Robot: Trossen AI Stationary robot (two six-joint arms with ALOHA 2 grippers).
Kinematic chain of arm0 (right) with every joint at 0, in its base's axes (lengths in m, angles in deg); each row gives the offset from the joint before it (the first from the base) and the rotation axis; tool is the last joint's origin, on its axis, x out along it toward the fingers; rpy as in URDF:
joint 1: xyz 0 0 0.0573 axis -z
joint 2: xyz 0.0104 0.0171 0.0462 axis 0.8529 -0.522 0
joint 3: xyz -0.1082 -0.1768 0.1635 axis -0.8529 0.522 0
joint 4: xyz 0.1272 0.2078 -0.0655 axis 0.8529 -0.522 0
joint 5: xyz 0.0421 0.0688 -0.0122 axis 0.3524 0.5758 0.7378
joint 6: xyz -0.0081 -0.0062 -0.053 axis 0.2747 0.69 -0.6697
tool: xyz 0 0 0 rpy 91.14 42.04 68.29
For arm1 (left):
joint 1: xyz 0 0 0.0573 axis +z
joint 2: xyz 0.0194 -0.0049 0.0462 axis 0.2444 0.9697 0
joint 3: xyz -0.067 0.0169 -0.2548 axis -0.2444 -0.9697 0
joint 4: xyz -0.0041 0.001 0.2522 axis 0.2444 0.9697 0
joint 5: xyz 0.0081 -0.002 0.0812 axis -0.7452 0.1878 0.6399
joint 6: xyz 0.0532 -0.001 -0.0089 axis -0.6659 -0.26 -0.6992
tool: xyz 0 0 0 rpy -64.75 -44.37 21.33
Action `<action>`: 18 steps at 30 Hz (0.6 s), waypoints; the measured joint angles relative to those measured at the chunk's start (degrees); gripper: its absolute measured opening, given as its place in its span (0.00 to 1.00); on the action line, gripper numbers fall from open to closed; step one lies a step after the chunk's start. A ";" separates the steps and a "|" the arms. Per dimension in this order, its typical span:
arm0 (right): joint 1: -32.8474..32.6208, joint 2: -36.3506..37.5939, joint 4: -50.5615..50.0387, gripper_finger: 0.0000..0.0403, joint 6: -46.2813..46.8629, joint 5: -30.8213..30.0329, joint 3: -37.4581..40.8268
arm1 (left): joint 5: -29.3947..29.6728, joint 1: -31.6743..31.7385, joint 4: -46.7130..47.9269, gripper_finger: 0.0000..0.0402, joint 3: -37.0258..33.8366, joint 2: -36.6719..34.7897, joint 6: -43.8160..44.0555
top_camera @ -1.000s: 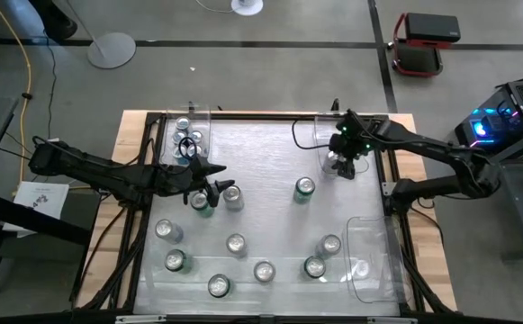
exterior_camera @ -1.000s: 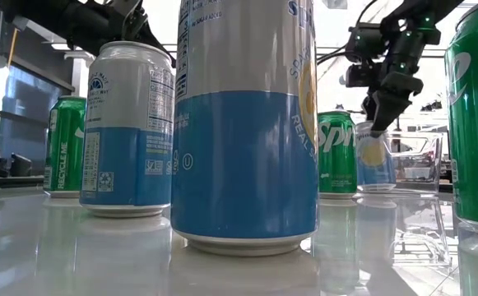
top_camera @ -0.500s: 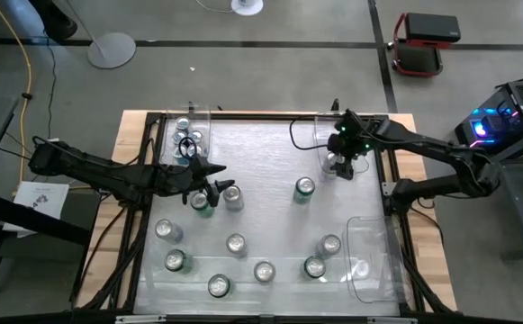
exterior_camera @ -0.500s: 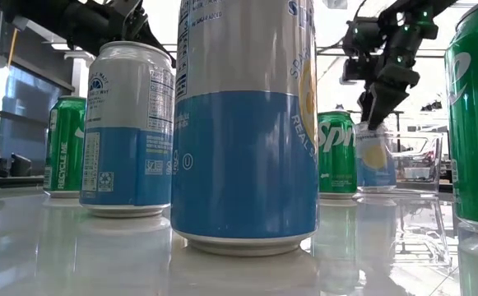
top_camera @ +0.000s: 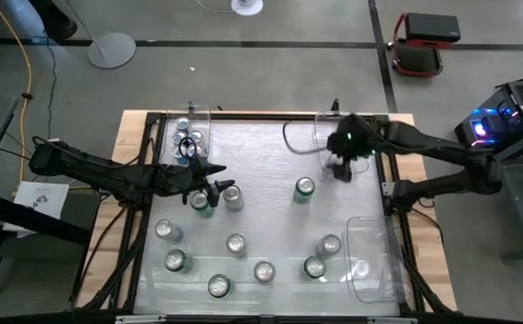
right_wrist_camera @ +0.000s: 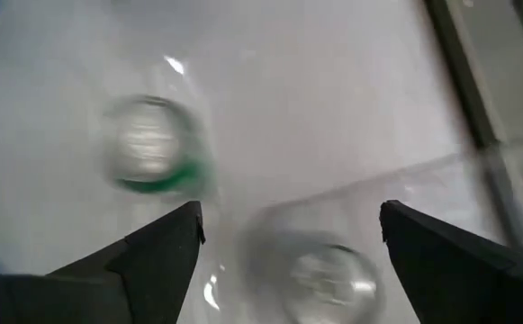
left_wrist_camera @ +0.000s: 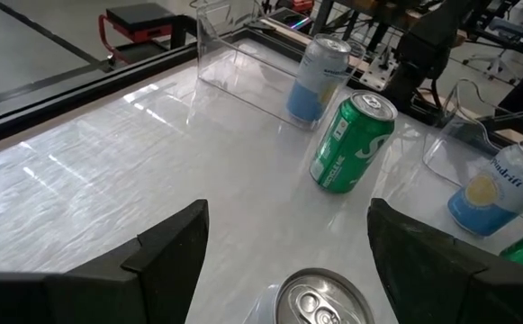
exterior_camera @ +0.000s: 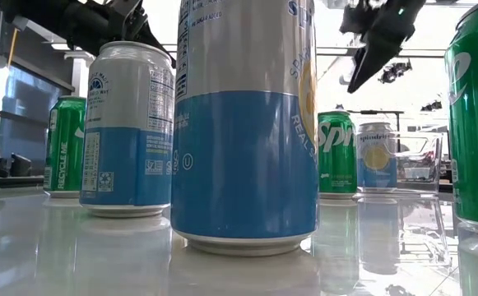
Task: Sort soda cans
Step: Put the blue-white soda can into the top right transparent bin
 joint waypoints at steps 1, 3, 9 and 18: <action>-2.93 0.69 0.01 0.82 1.77 -0.10 0.28 | 0.00 0.00 0.01 0.70 0.00 0.00 0.00; -9.50 1.65 0.73 0.82 6.28 -1.30 0.65 | 0.00 0.00 0.02 0.70 0.00 0.00 -0.02; -32.30 0.97 5.73 0.82 18.85 -10.62 1.07 | 0.11 0.00 0.02 0.70 0.00 0.01 -0.11; -45.71 -2.44 8.30 0.82 27.95 -4.48 1.07 | 0.72 0.00 0.00 0.70 0.00 0.00 -0.11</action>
